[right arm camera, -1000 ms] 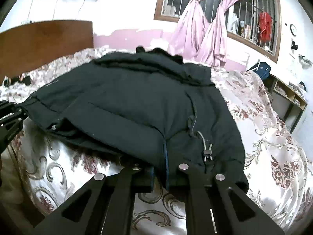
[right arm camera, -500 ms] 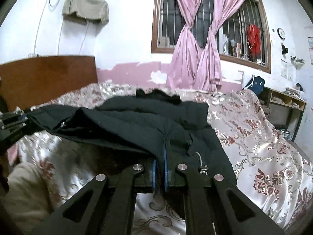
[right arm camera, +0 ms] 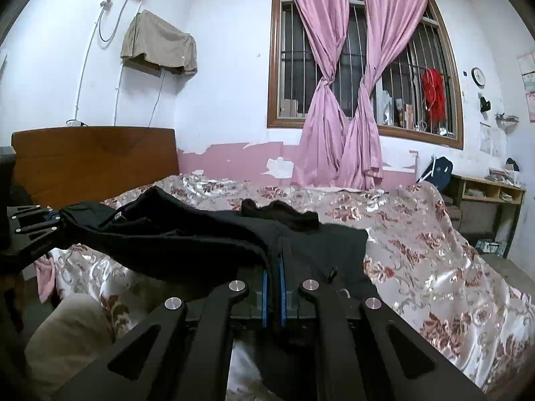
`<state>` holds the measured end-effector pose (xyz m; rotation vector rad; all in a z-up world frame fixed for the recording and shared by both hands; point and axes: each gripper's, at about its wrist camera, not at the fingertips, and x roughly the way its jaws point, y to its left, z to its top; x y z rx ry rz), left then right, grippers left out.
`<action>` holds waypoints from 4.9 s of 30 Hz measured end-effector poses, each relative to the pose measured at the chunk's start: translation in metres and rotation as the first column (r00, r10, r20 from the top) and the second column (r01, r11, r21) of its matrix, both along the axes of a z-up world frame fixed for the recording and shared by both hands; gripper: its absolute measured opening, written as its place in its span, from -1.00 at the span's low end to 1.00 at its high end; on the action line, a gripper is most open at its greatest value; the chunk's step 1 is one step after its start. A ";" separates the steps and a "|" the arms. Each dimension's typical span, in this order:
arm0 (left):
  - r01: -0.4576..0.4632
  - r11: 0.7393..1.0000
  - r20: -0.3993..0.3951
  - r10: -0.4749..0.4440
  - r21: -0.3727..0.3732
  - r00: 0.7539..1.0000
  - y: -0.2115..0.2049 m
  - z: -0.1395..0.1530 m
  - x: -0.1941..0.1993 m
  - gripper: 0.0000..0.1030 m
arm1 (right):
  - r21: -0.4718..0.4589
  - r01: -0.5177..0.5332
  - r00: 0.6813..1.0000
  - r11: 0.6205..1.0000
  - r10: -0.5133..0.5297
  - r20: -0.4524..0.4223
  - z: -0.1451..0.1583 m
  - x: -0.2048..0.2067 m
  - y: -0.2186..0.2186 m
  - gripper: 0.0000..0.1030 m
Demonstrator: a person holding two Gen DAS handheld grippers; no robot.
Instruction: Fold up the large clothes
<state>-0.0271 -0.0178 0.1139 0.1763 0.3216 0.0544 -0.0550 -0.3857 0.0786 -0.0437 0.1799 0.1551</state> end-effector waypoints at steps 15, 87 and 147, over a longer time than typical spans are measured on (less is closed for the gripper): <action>0.010 0.984 0.114 -0.031 0.178 0.993 -0.024 0.045 0.115 -0.89 | 0.004 -0.074 0.997 0.997 0.074 -0.006 0.045 0.115 -0.012 -0.91; 0.126 0.987 -0.189 -0.143 -0.099 0.971 -0.030 -0.027 0.406 0.94 | 0.040 -0.130 0.956 0.991 0.136 -0.262 0.012 0.452 -0.029 0.76; -0.015 0.914 -0.404 -0.164 -0.405 0.900 0.012 -0.130 0.538 1.00 | 0.132 -0.048 0.795 0.990 0.118 -0.595 -0.122 0.588 -0.007 0.99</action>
